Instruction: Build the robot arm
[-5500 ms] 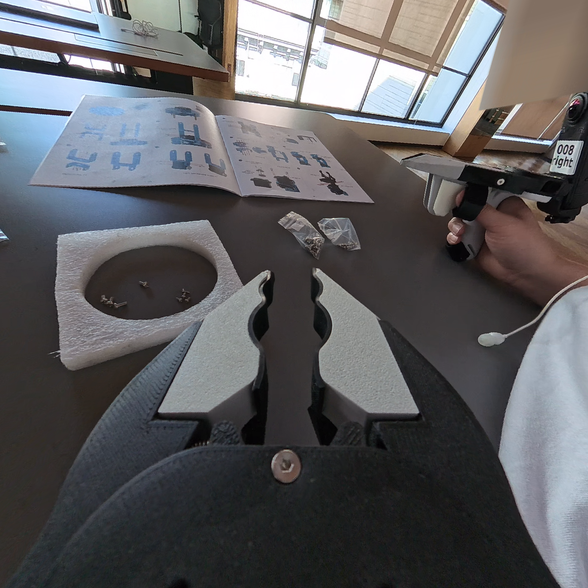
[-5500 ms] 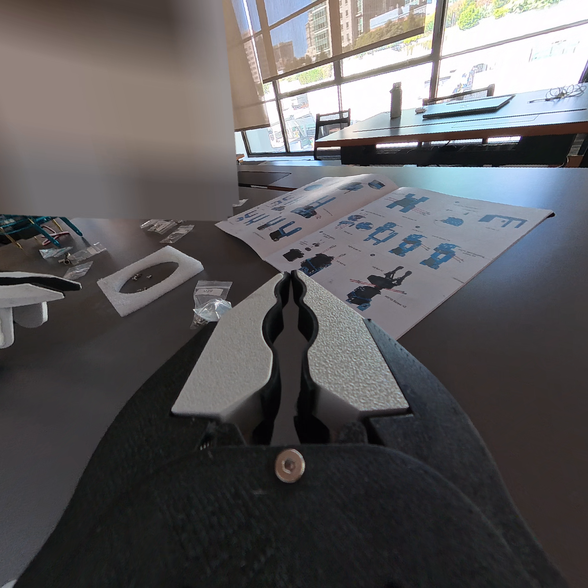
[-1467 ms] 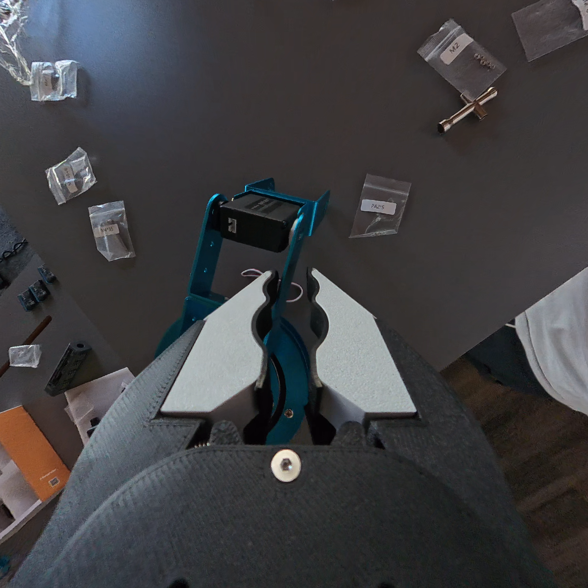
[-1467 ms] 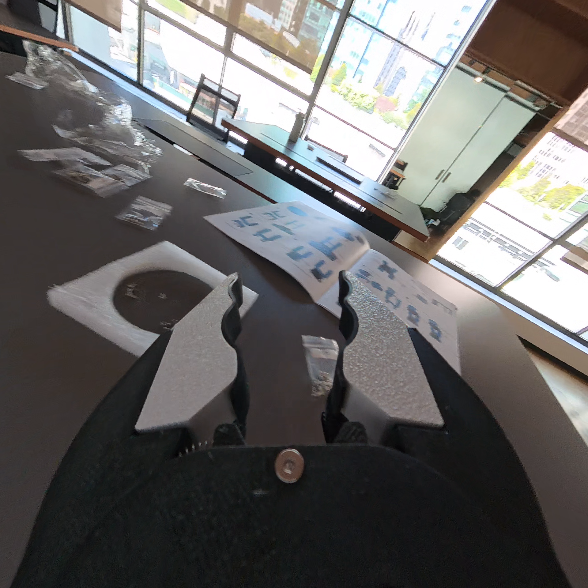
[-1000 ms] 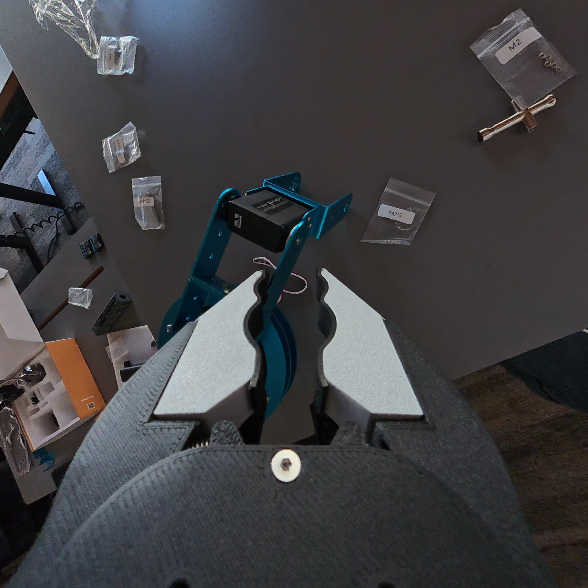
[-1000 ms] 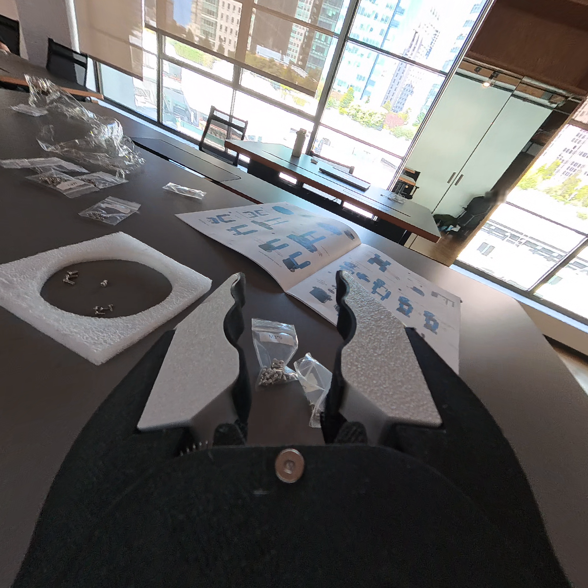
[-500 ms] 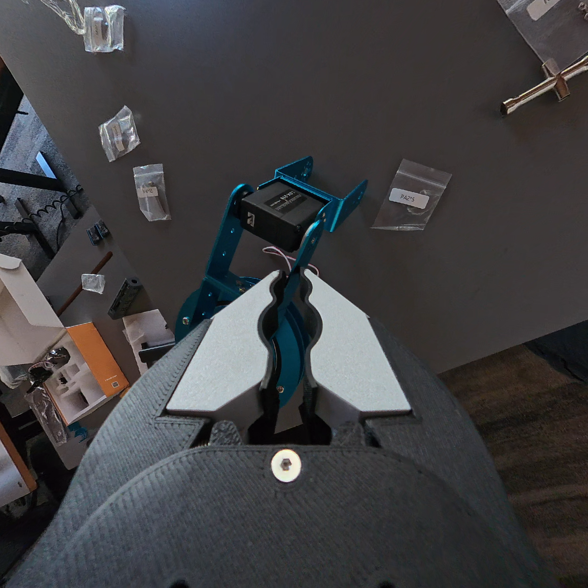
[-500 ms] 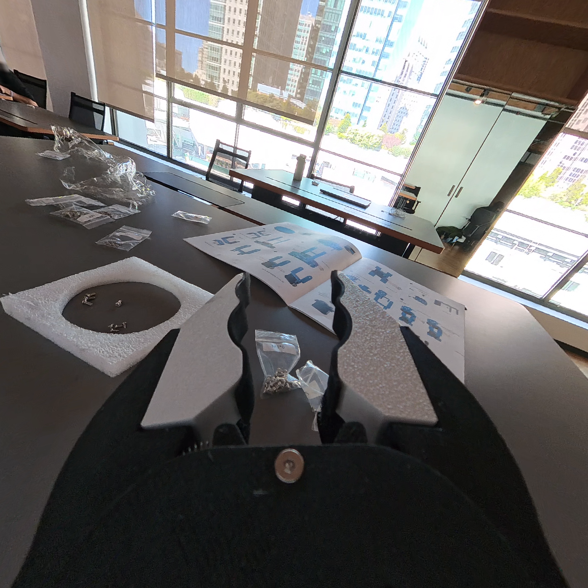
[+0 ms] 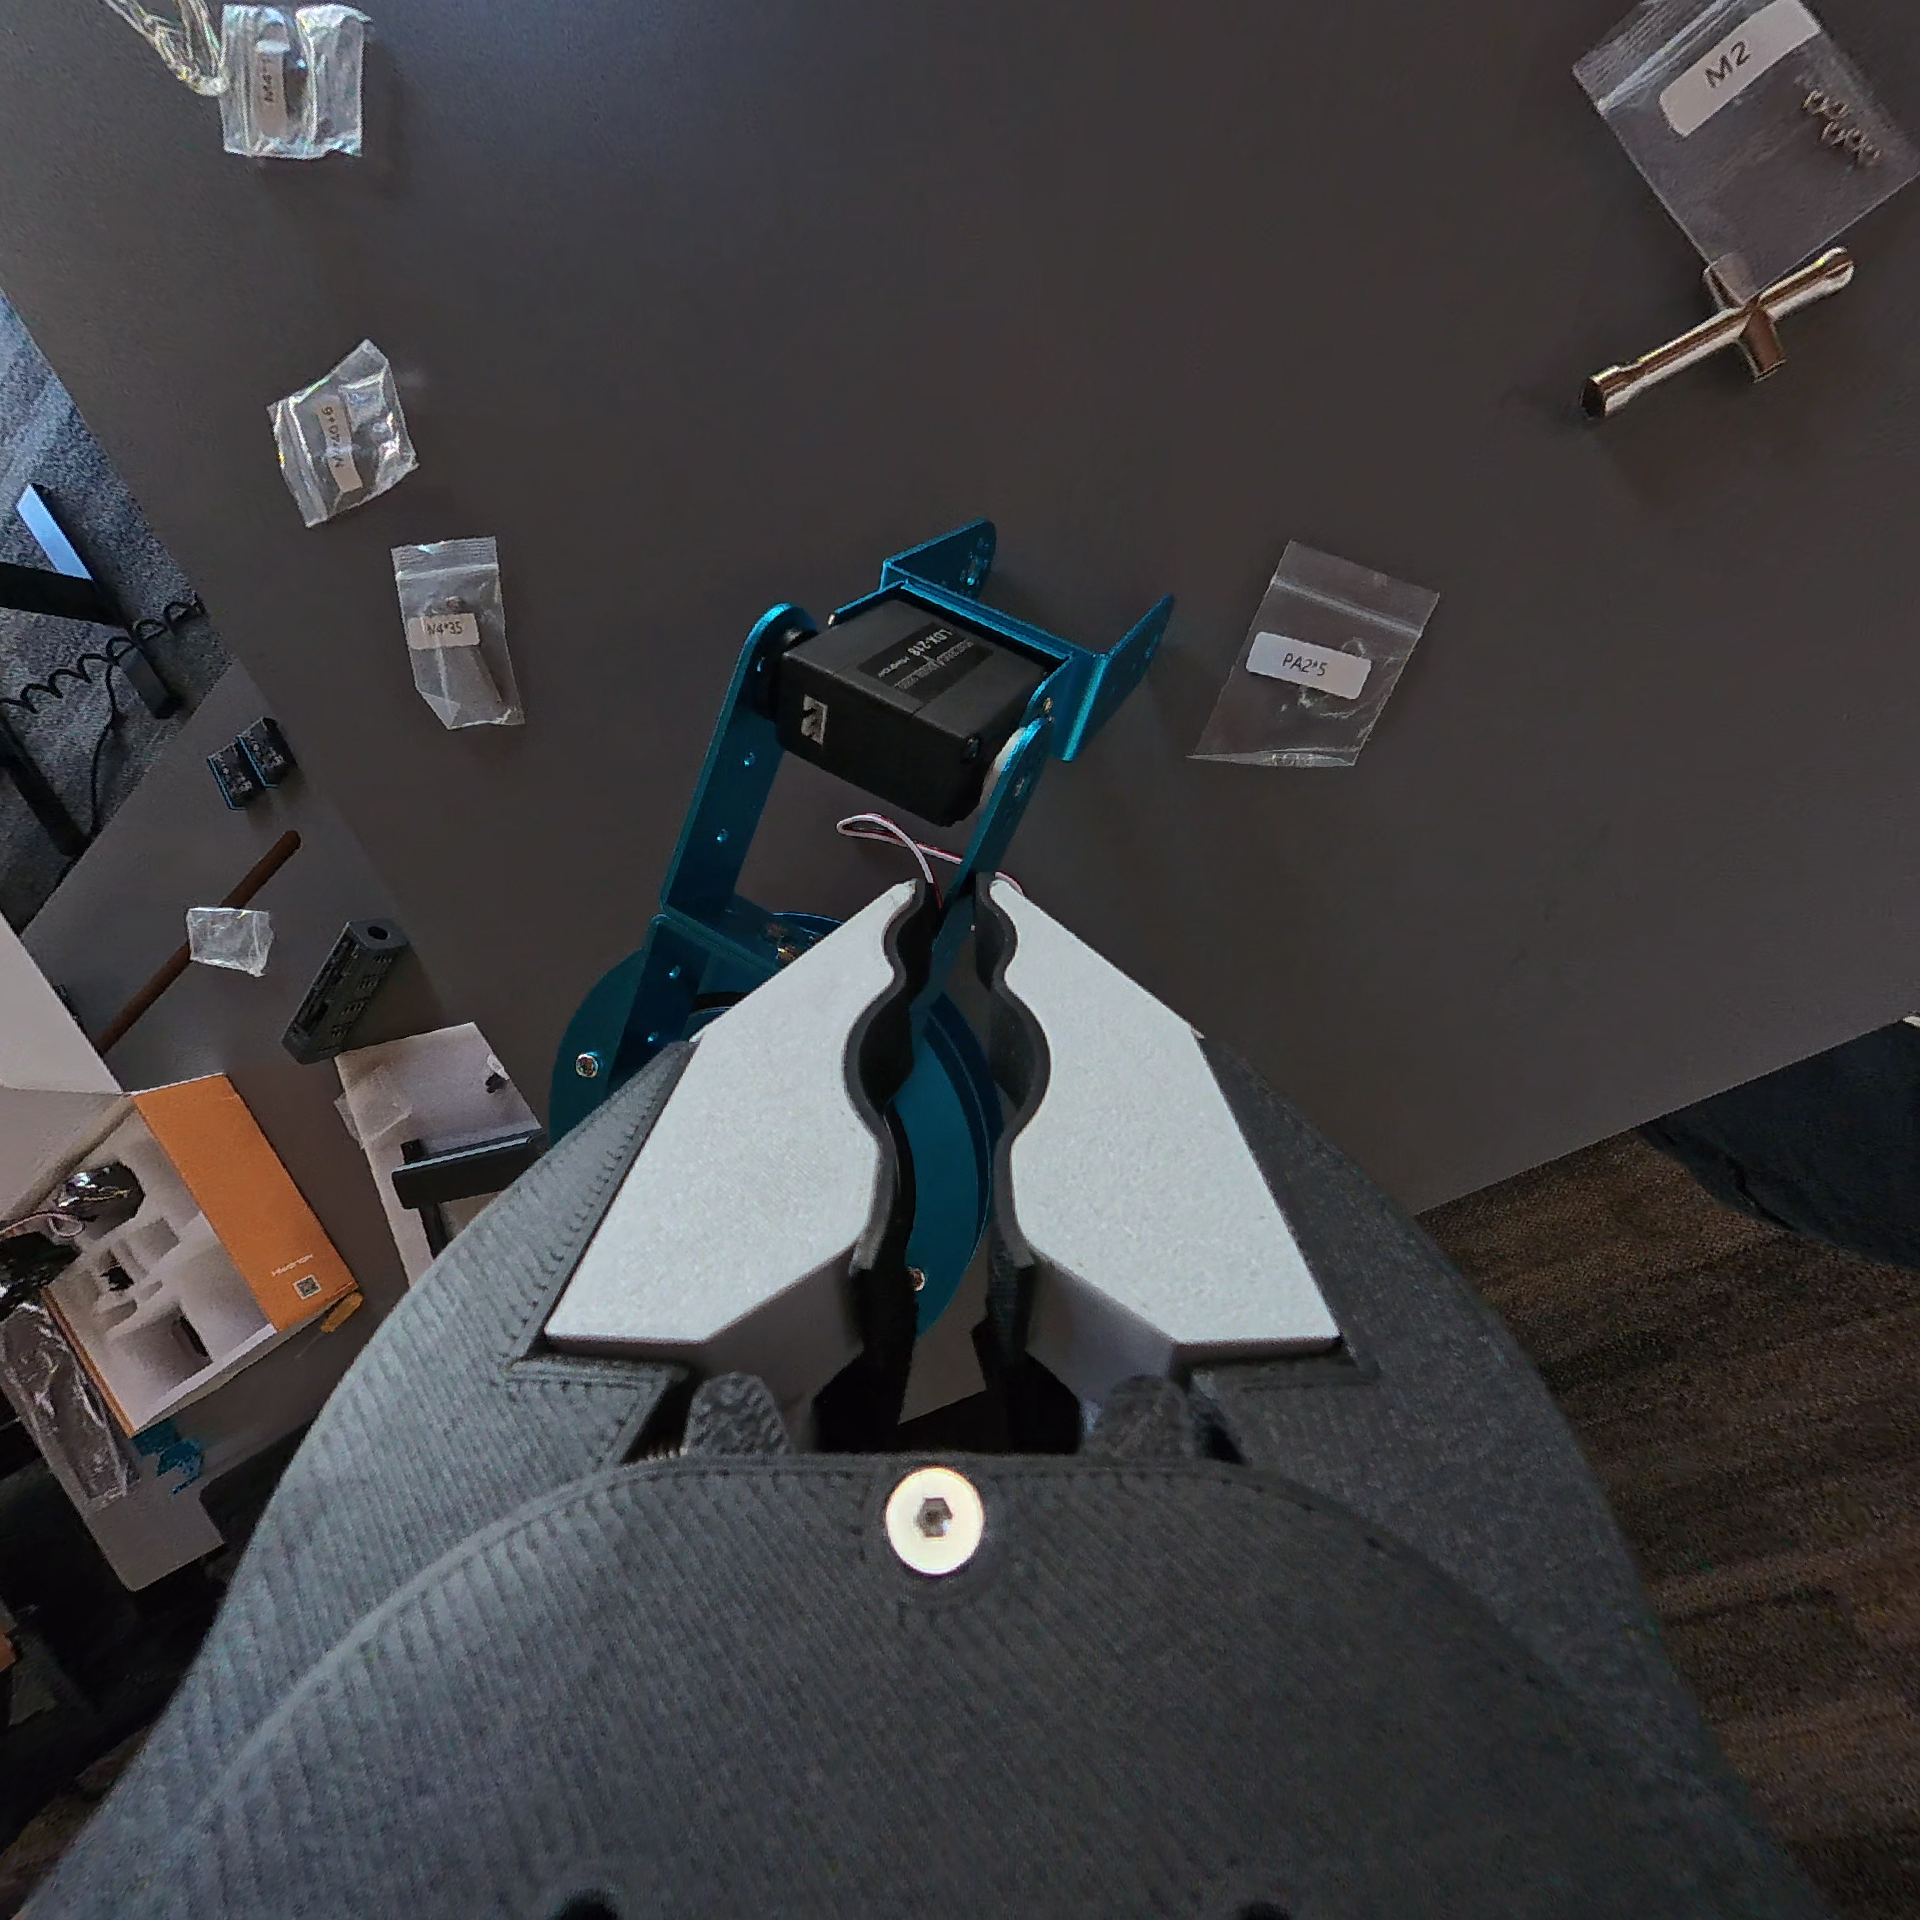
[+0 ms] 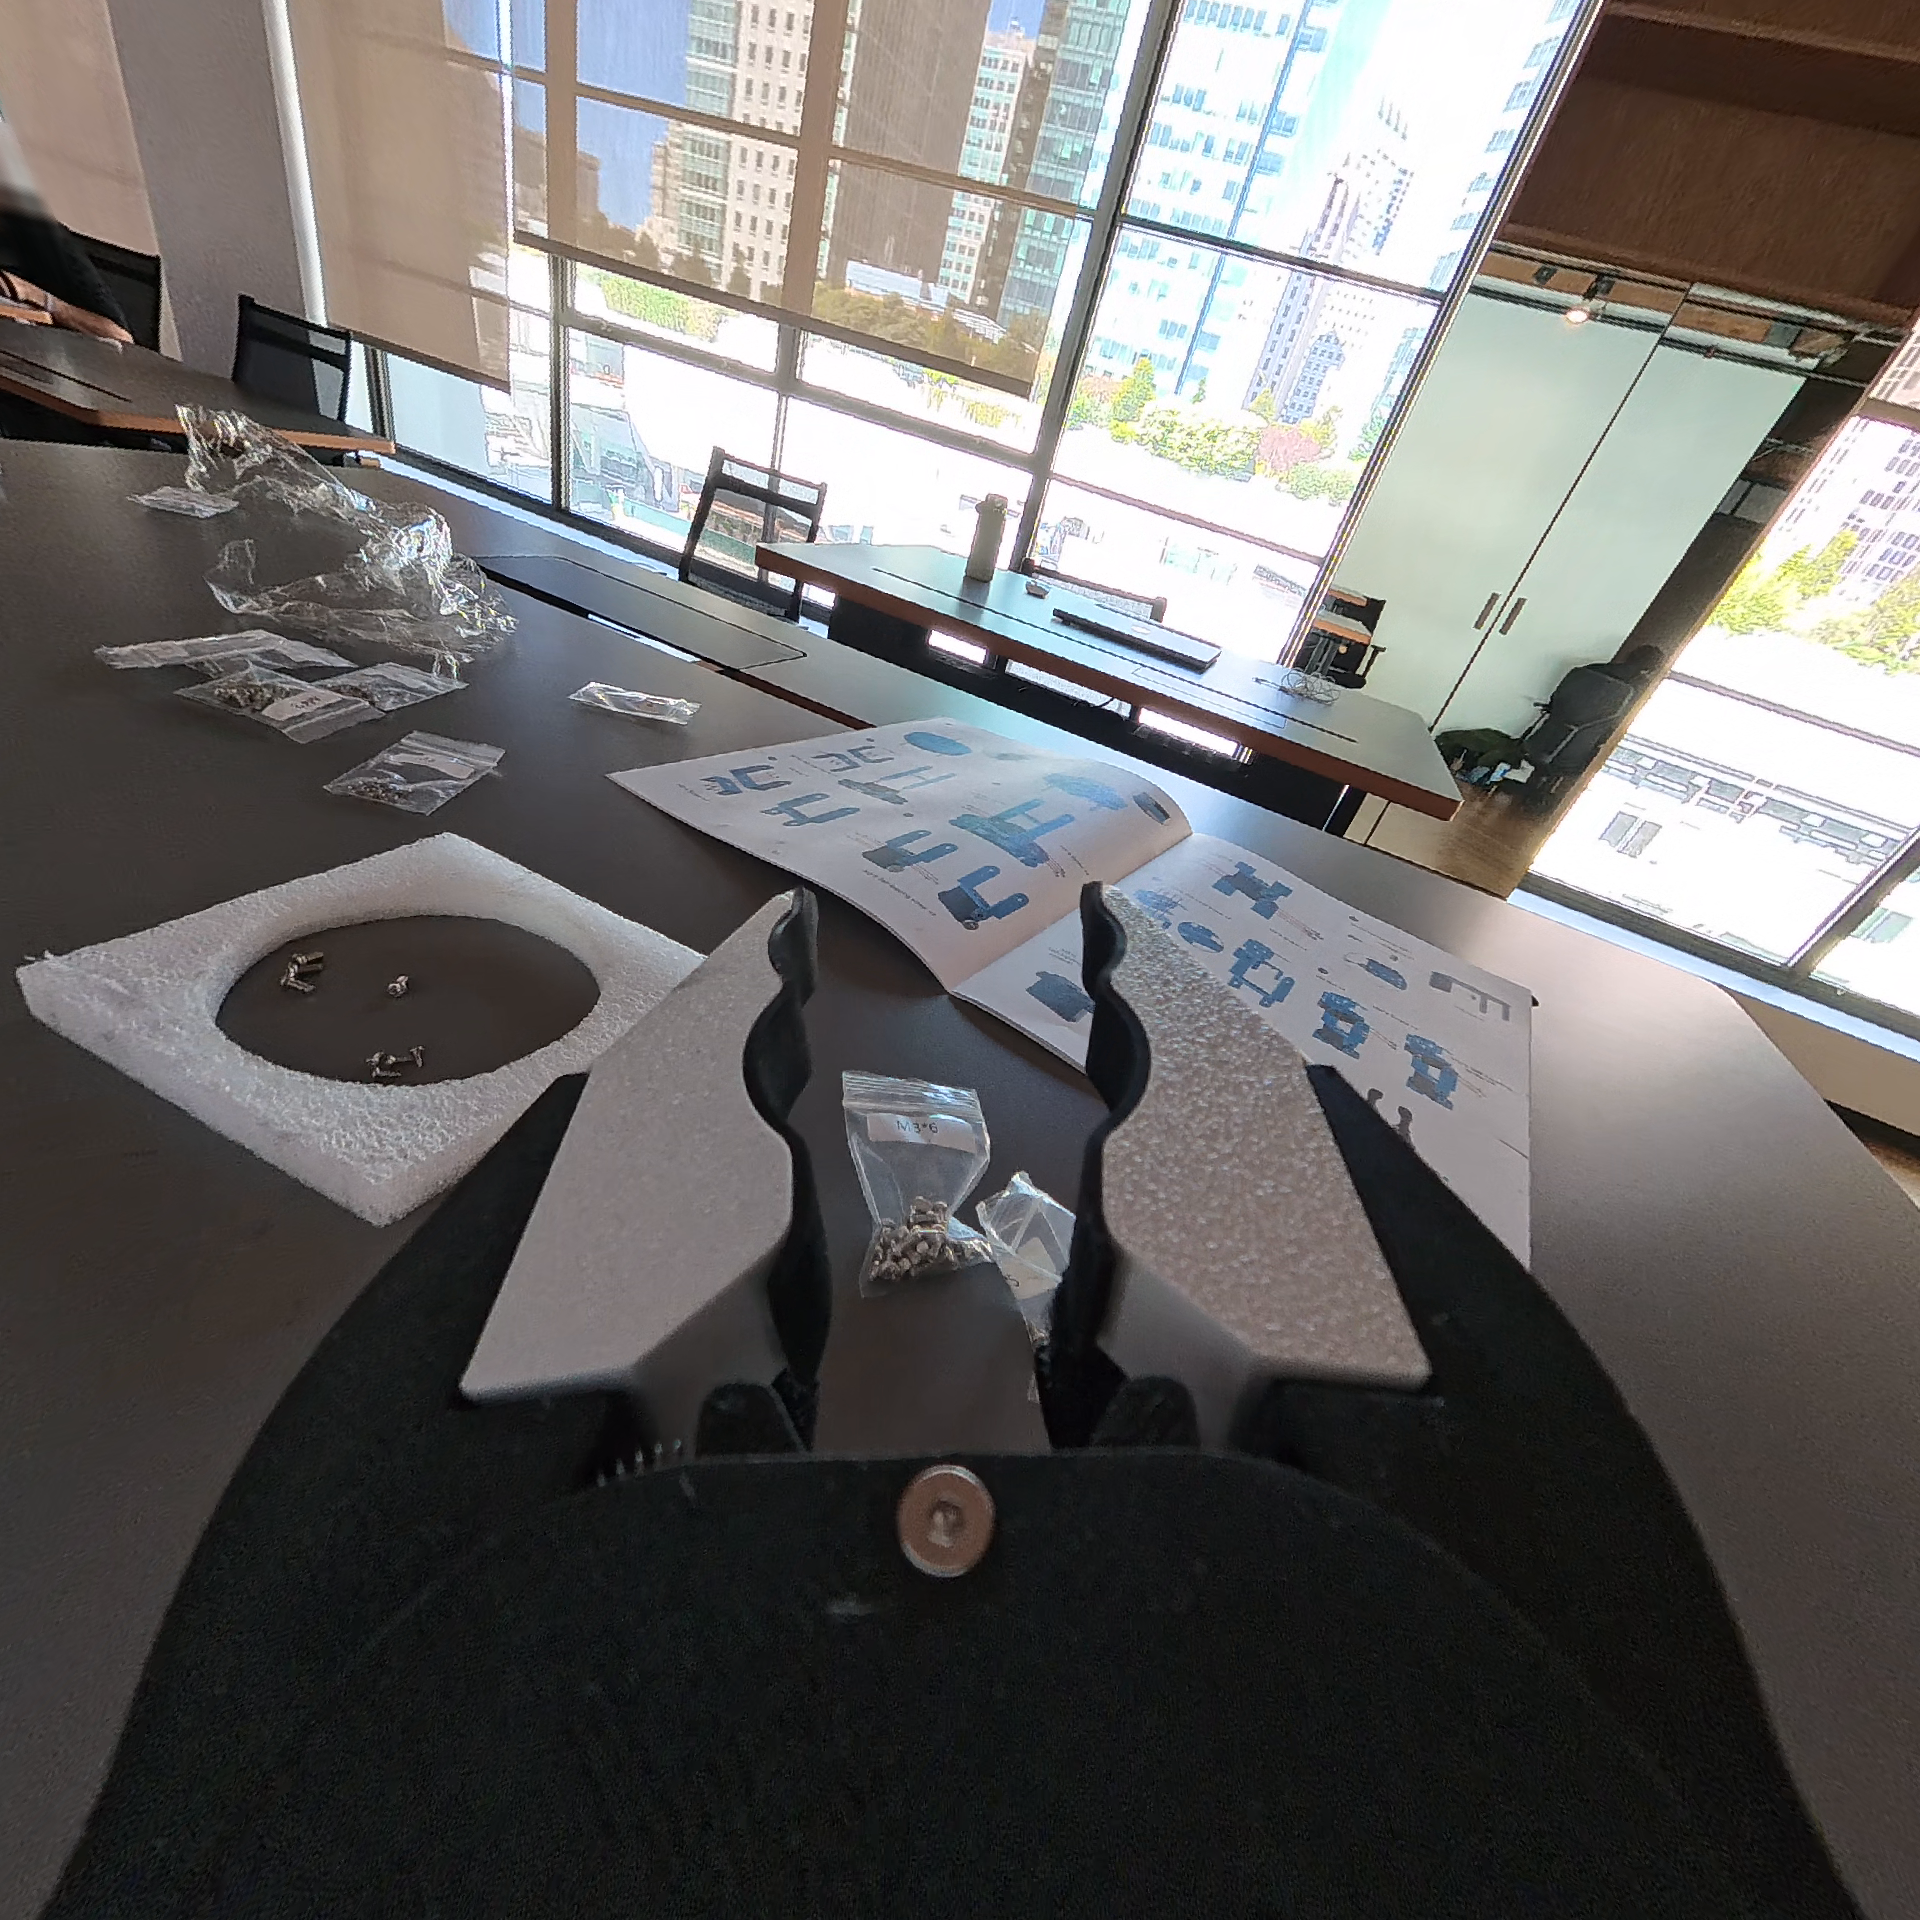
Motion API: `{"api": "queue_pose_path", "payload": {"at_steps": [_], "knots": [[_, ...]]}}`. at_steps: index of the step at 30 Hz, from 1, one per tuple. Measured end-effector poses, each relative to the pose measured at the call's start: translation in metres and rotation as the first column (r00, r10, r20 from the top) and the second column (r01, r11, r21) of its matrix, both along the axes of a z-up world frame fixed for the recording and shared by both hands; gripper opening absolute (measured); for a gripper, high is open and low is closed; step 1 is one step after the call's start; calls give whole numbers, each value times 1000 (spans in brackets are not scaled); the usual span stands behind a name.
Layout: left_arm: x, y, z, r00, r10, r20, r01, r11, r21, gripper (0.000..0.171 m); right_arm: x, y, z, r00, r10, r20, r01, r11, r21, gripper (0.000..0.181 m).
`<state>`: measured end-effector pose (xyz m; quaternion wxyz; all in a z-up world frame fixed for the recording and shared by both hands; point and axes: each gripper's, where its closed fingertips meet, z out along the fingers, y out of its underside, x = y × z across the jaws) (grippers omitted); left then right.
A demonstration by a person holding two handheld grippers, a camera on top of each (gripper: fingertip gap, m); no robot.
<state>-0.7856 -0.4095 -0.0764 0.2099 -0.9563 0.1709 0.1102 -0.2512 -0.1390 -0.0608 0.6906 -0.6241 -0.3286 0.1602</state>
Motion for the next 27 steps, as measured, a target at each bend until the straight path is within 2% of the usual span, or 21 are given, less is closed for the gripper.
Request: {"api": "queue_pose_path", "payload": {"at_steps": [19, 23, 25, 27], "knots": [[0, 1, 1, 1000, 17, 16, -17, 1000, 6, 6, -8, 1, -9, 999, 27, 31, -26, 999, -31, 50], [0, 1, 1, 1000, 10, 13, -10, 1000, 3, 6, -19, -2, -9, 998, 55, 21, -54, 997, -51, 53], [0, 2, 1, 1000, 12, 14, -12, 1000, 7, 6, -48, -17, 2, 988, 143, -61, -149, 982, -113, 55], [1, 2, 1, 1000, 6, 6, -6, 1000, 8, 6, -101, -55, 31, 920, 321, -226, -362, 916, -173, 49]]}}
